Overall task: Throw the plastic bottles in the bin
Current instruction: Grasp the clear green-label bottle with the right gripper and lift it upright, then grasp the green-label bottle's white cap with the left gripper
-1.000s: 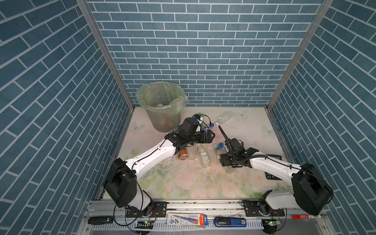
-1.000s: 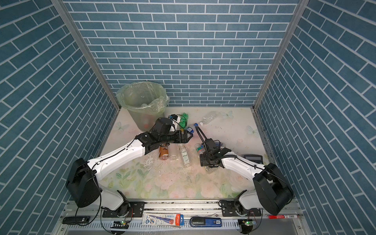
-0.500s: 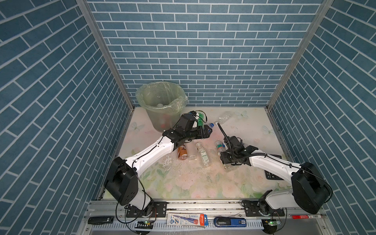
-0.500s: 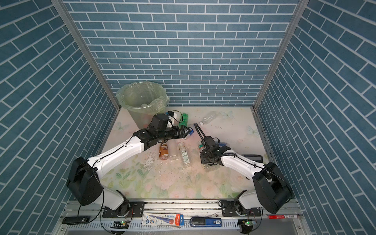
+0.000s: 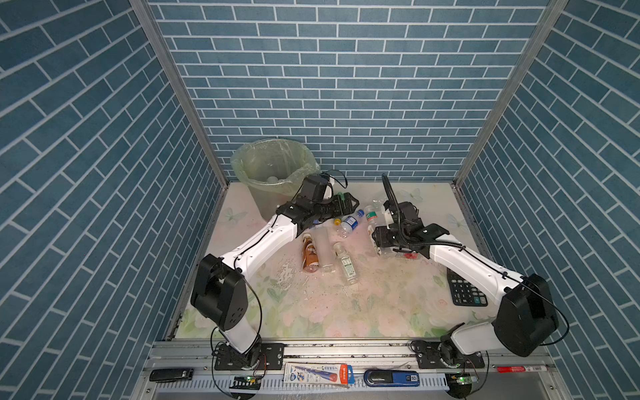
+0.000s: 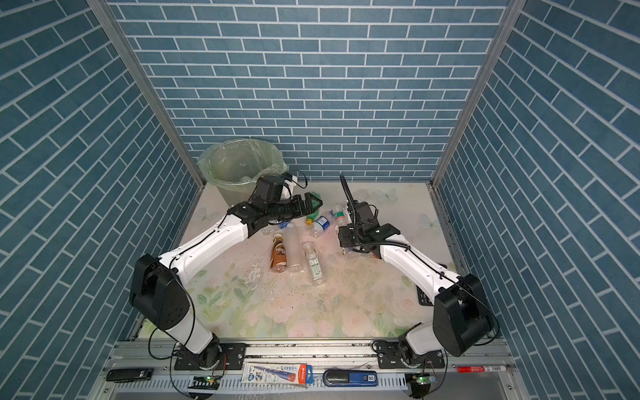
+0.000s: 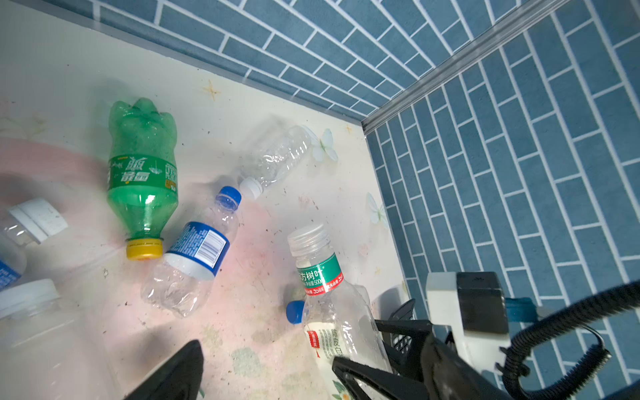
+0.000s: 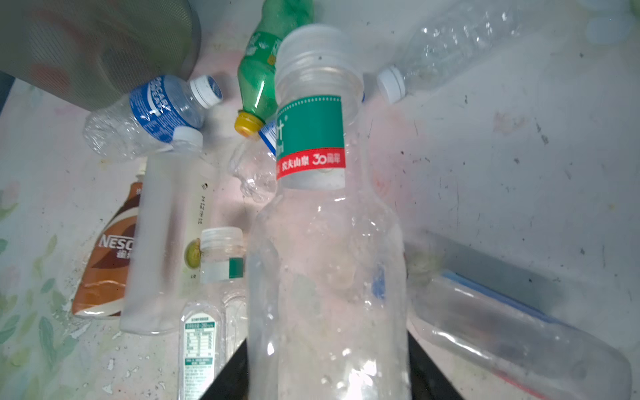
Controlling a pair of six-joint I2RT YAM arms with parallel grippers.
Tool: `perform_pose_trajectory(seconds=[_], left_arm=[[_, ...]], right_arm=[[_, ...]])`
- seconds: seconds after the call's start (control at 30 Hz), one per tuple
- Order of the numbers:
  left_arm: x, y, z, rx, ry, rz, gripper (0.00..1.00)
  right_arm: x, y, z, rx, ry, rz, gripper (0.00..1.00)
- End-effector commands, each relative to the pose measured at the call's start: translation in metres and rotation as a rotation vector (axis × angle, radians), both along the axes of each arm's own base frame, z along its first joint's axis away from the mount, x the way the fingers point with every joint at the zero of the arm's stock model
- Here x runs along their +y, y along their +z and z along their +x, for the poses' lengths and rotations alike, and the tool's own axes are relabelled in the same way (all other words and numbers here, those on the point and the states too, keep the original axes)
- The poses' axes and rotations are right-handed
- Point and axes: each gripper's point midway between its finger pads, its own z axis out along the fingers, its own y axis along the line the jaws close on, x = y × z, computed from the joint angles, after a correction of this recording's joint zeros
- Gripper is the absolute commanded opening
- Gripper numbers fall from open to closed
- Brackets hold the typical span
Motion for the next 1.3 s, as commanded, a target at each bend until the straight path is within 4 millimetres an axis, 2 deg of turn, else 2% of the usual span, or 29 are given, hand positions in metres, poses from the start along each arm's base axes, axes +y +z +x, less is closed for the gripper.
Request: perform_pose_trajectory(seconds=[0.0, 0.13, 0.23, 0.33, 0.47, 0.7, 0.87, 1.17, 1.23, 1.27], left_arm=[[-0.01, 0.012, 0.011, -0.002, -0.015, -0.044, 0.99], [-0.022, 0.018, 0.026, -0.006, -0.012, -0.088, 0.99], [-0.023, 0.022, 0.037, -0.028, 0.02, -0.097, 0.99], [-0.027, 0.028, 0.047, -0.044, 0.033, -0.12, 0.98], [-0.043, 0.029, 0.055, -0.037, 0.015, -0.152, 0.91], [-0.049, 0.024, 0.063, -0.04, 0.03, -0.152, 0.79], [-0.05, 0.018, 0.065, -0.038, 0.039, -0.149, 0.64], [-0.063, 0.026, 0.064, -0.063, -0.009, -0.145, 0.45], [-0.062, 0.028, 0.063, -0.073, -0.011, -0.143, 0.35], [-0.062, 0.028, 0.064, -0.073, -0.01, -0.142, 0.33]], right_arm=[[0.017, 0.038, 0.012, -0.075, 0.06, 0.051, 0.57], [0.025, 0.064, 0.019, -0.132, 0.075, 0.095, 0.57], [0.032, 0.08, 0.019, -0.158, 0.1, 0.14, 0.56], [0.036, 0.09, 0.019, -0.184, 0.111, 0.173, 0.56], [0.04, 0.098, 0.018, -0.204, 0.127, 0.205, 0.56], [0.043, 0.105, 0.018, -0.23, 0.14, 0.232, 0.56], [0.046, 0.112, 0.019, -0.243, 0.148, 0.251, 0.56], [0.05, 0.118, 0.016, -0.265, 0.173, 0.286, 0.56], [0.05, 0.117, 0.015, -0.262, 0.174, 0.285, 0.56], [0.05, 0.117, 0.015, -0.26, 0.174, 0.284, 0.57]])
